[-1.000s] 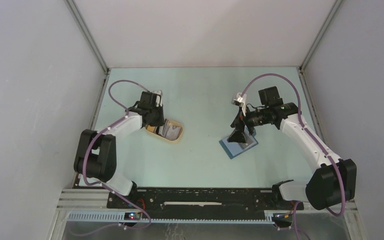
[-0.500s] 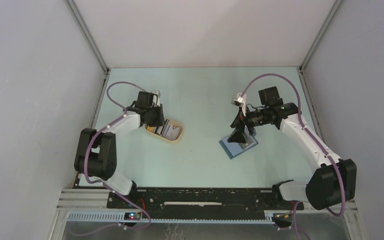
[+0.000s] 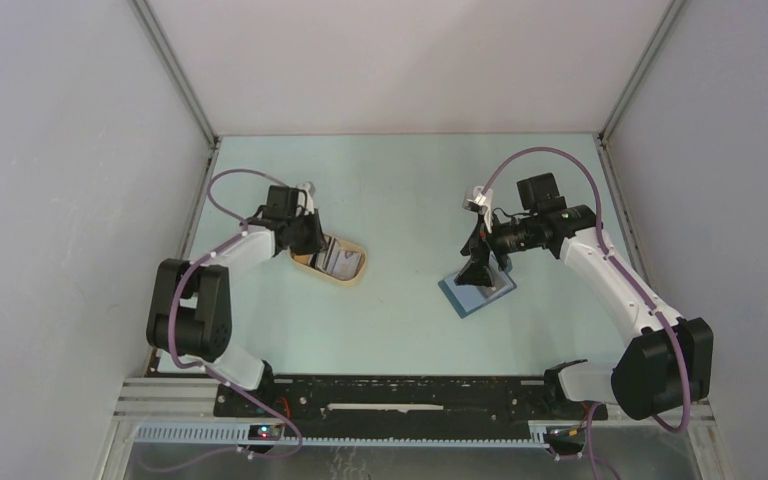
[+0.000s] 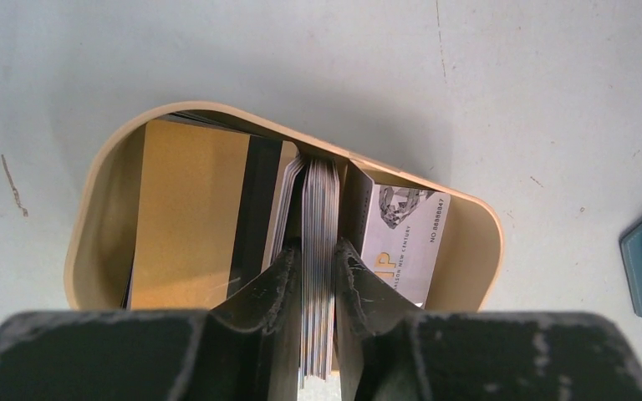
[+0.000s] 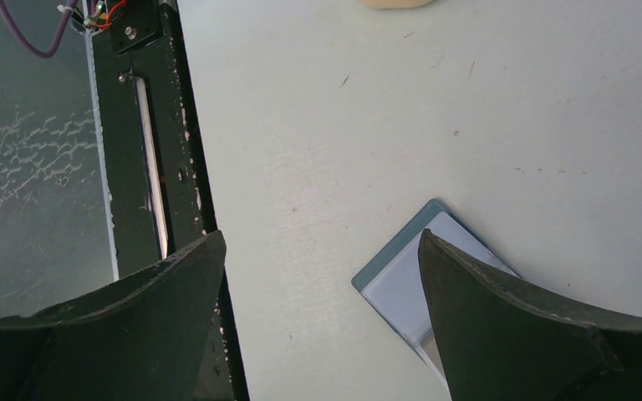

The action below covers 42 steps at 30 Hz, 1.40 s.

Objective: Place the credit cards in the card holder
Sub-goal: Pick up the credit card from the storage box.

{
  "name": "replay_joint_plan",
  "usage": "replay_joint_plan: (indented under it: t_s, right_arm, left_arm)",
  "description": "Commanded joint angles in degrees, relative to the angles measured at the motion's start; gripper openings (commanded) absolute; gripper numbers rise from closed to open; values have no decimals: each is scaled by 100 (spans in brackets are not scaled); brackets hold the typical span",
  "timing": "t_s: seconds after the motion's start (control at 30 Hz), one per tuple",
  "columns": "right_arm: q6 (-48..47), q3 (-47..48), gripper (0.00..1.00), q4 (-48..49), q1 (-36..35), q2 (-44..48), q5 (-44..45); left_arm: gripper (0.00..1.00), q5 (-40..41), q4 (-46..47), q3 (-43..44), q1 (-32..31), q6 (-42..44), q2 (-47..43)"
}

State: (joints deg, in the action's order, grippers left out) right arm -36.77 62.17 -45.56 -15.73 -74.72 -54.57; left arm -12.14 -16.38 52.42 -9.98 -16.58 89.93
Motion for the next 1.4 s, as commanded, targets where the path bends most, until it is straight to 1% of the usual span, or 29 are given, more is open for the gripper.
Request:
replay_joint_plan:
  t_s: [0.0, 0.1, 0.2, 0.23, 0.4, 0.5, 0.6, 0.7, 0.77, 0.8, 0.93, 0.97, 1.03, 1.1, 1.17, 1.23, 1.3, 1.37]
  right_arm:
    - [-93, 55, 94, -32, 23, -16, -133]
    - [-101, 52, 94, -36, 34, -16, -131]
    - [-102, 57, 94, -39, 36, -12, -141]
    - [-102, 54, 94, -40, 37, -13, -142]
    - [-106, 56, 94, -41, 43, -8, -151]
    - [-111, 54, 94, -41, 41, -7, -156]
    - [-117, 56, 94, -60, 35, -37, -172]
    - [5, 50, 93, -10, -10, -158, -445]
    - [507, 58, 92, 357, -172, -306, -691]
    - [863, 52, 92, 628, -393, -386, -740]
    - [2537, 162, 93, 2262, -1252, -894, -225]
    - [2981, 299, 93, 2568, -1434, -1129, -81]
    - [3894, 919, 92, 3006, -1720, -1796, 86]
    - [4773, 1565, 89, 3255, -1947, -2513, 242]
    - [5475, 2226, 85, 3294, -2115, -3175, 478]
    - [6129, 2810, 77, 3278, -2212, -3833, 698]
    - [6755, 3305, 68, 3239, -2278, -4302, 903]
    - [7047, 3669, 62, 3141, -2344, -4664, 1093]
  left_arm:
    - [20, -117, 166, -170, 75, -148, -308]
    - [19, -130, 194, -194, 87, -166, -370]
    - [11, -134, 230, -236, 114, -178, -405]
    - [11, -132, 232, -245, 114, -179, -402]
    - [18, -123, 149, -174, 128, -121, -223]
    - [25, -69, 103, -150, 128, -76, -151]
    - [29, -91, 74, -112, 127, -44, -40]
    - [29, -140, 81, -95, 127, -21, 77]
    - [25, -216, 92, -92, 121, -10, 126]
    - [23, -278, 121, -92, 126, -12, 149]
    - [23, -292, 143, -102, 128, -21, 141]
    - [23, -298, 144, -107, 128, -16, 135]
    - [23, -298, 148, -117, 127, -20, 135]
    - [23, -348, 166, -139, 127, -19, 146]
    - [23, -370, 194, -191, 127, -10, 154]
    - [23, -344, 222, -237, 123, -2, 139]
    - [23, -399, 259, -266, 124, -11, 139]
    - [23, -448, 288, -281, 128, -12, 149]
